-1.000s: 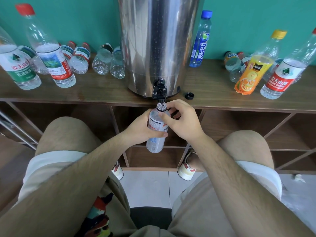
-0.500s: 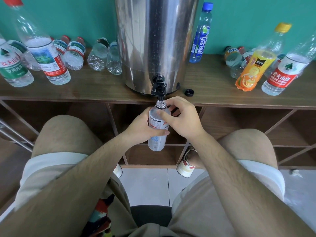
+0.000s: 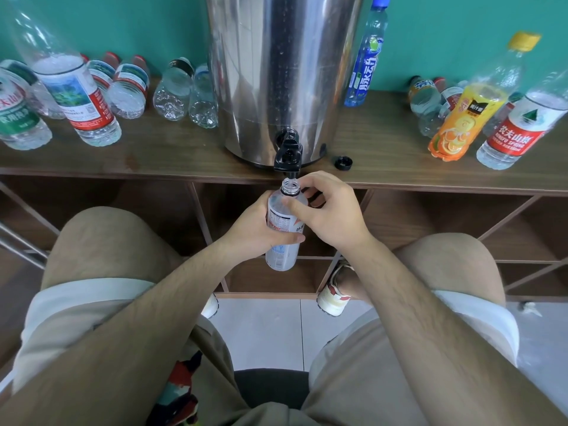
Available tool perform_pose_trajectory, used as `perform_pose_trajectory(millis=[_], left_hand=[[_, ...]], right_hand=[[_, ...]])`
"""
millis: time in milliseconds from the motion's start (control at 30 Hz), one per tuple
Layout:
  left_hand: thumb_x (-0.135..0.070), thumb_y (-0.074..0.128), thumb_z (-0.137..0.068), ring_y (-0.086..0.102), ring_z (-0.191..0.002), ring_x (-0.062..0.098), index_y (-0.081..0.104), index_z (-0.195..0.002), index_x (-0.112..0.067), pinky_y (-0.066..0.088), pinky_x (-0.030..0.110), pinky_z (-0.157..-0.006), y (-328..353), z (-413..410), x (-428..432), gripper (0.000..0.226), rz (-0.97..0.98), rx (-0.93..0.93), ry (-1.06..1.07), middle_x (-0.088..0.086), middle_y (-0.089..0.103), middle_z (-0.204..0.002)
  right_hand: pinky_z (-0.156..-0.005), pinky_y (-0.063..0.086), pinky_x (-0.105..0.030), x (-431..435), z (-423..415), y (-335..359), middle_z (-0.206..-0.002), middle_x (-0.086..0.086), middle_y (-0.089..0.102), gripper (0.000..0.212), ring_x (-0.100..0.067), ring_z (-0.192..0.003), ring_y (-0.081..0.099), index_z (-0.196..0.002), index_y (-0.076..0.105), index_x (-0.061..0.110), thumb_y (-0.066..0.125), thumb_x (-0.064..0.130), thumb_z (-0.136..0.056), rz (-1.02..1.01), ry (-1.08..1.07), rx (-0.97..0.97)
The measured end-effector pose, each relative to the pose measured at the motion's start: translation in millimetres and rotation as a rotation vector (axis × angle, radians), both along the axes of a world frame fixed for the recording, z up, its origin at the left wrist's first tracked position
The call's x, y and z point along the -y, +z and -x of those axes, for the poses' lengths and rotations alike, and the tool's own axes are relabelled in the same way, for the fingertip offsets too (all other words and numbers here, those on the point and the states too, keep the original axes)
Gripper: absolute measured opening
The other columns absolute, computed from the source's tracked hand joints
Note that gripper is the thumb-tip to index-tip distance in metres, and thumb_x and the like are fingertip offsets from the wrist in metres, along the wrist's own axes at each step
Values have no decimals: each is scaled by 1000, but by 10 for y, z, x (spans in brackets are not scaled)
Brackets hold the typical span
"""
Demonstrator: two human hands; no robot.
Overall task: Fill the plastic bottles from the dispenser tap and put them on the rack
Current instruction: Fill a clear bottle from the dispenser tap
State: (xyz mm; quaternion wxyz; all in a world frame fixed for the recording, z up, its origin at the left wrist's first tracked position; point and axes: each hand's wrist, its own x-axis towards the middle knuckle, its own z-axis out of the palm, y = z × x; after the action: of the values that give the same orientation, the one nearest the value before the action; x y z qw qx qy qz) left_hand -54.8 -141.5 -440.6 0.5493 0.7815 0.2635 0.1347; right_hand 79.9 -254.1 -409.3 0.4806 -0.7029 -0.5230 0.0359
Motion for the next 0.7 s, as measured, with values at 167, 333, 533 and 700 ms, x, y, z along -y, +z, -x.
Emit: perform_pose_trajectory(millis=[167, 333, 533, 700], left_hand=[[-16, 93, -74, 66, -117, 12, 49, -140, -25, 53, 46, -106, -5, 3, 14, 80, -6, -16, 0, -9, 67, -124], [-16, 93, -74, 66, -117, 12, 49, -140, -25, 54, 46, -105, -17, -1, -4, 80, -19, -21, -6, -8, 68, -124], [-20, 94, -73, 66, -115, 8, 50, -139, -27, 56, 39, -102, -66, -22, -25, 80, -28, -25, -6, -11, 68, -123], [-19, 93, -74, 65, -115, 9, 48, -140, -28, 55, 38, -102, -82, -30, -40, 81, -28, -28, -13, -12, 67, -124]], right_hand=[[-71, 56, -32, 9, -10, -7, -97, 7, 70, 19, -12, -87, 64, -101, 78, 15, 83, 25, -86, 9, 9, -14], [-70, 55, -29, 8, -20, -14, -97, 7, 71, 19, -12, -87, 65, -100, 78, 15, 84, 25, -85, 11, 15, -15], [-69, 53, -24, 1, -37, -26, -96, 7, 71, 19, -10, -86, 64, -100, 78, 15, 84, 25, -85, 16, 17, -16], [-69, 52, -23, -5, -36, -34, -96, 7, 71, 19, -10, -86, 65, -100, 78, 15, 84, 26, -86, 12, 23, 7]])
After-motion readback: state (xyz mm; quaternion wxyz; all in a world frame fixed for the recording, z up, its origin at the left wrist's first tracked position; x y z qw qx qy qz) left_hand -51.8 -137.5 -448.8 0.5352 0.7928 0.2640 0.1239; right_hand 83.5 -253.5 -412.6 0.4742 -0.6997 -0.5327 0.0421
